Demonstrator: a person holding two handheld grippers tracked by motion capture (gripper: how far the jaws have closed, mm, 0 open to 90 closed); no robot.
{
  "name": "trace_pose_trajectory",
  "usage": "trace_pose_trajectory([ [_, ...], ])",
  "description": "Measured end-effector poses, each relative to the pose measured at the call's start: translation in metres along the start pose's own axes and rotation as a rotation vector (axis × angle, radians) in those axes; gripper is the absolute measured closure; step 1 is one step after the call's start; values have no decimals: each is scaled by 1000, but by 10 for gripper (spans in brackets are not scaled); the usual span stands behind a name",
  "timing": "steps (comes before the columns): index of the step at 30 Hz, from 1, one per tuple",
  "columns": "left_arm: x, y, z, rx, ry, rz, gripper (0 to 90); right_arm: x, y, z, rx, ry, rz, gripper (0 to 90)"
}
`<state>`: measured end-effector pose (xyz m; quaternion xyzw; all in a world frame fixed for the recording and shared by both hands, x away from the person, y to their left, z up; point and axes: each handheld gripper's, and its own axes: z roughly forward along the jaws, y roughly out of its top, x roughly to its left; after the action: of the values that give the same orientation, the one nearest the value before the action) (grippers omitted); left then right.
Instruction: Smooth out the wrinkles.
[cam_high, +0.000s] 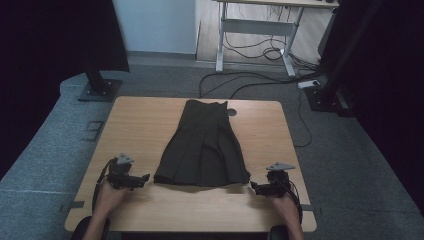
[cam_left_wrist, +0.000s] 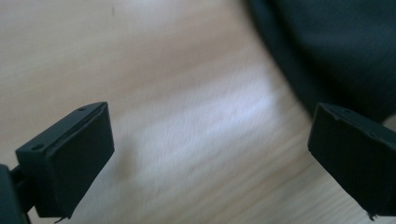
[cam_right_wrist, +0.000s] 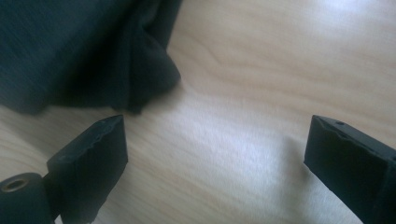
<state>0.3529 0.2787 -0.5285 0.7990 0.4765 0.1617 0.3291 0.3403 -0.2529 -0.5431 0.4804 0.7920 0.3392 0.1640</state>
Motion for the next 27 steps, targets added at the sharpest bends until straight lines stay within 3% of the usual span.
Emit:
trace_pose_trajectory([
  [5,-1,20,-3,-37,-21,8,18,2,21,-9,-38,13,2,64],
  [13,-11,56,10,-35,-41,49,2,9,59,-13,-70,54,-7,64],
  [15,-17,72,18,-38,-51,64,0,14,76,-4,-66,59,-22,64],
  [19,-21,90,32,-46,-66,59,0,18,92,11,-65,57,-27,64],
  [26,-24,108,63,-27,-40,63,7,26,113,41,-61,43,-28,65],
  [27,-23,112,74,-21,-26,58,10,27,119,52,-52,28,-34,70],
])
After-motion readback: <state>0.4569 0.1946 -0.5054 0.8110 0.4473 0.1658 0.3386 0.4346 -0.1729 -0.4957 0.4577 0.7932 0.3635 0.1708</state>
